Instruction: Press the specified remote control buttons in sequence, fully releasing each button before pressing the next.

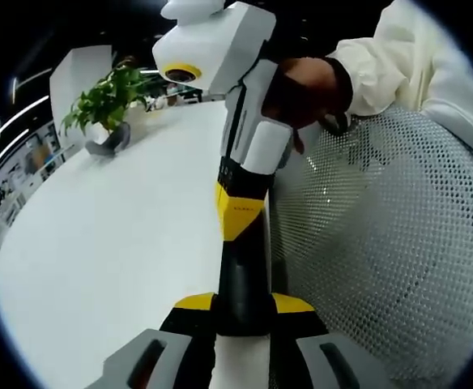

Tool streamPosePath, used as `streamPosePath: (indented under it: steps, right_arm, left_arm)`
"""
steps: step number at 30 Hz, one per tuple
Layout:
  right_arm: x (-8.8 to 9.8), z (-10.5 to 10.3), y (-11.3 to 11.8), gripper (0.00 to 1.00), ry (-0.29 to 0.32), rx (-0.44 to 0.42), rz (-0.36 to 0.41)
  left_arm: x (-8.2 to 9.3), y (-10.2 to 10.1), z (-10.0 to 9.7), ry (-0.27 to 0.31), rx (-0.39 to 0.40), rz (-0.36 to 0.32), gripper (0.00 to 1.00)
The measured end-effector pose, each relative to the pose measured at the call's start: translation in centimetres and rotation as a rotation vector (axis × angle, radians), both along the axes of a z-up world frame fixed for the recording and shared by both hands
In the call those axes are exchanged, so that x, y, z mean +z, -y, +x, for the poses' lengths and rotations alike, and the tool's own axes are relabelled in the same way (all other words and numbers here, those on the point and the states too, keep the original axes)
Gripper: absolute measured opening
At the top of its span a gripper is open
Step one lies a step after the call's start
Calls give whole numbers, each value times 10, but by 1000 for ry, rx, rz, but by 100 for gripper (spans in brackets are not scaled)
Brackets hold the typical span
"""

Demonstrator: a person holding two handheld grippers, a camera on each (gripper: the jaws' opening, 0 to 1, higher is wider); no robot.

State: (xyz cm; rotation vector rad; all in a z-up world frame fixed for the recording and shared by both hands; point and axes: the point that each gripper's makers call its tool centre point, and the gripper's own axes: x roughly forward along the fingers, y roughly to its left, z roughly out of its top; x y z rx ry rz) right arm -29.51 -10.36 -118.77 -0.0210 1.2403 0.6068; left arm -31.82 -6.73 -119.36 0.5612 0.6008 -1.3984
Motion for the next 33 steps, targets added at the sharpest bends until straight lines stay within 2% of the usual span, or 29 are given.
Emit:
streamPosePath:
  steps: [6, 13, 22, 24, 27, 28, 29, 31, 33]
  right_arm:
    - [5, 1, 1, 0, 13, -15, 8]
    - [7, -2, 1, 0, -22, -41, 25]
    - [5, -5, 0, 0, -39, -33, 7]
    - [6, -3, 1, 0, -30, -38, 8]
    - [6, -1, 2, 0, -22, -46, 9]
    - [7, -1, 2, 0, -23, -48, 11]
    - [7, -1, 2, 0, -23, -49, 13]
    - [8, 1, 3, 0, -10, -51, 12]
    - [9, 2, 2, 0, -4, -52, 19]
  left_arm:
    - [0, 0, 0, 1, -1, 3, 24]
    - [0, 1, 0, -2, 2, 7, 24]
    - [1, 0, 0, -12, 9, 6, 24]
    - [1, 0, 1, -20, 18, 4, 24]
    - [1, -7, 18, 4, 97, 16, 24]
    - [1, -8, 21, -9, 117, 13, 24]
    - [0, -9, 20, -32, 122, 7, 24]
    - [1, -7, 19, -14, 107, 7, 24]
    - [1, -5, 16, -19, 100, 5, 24]
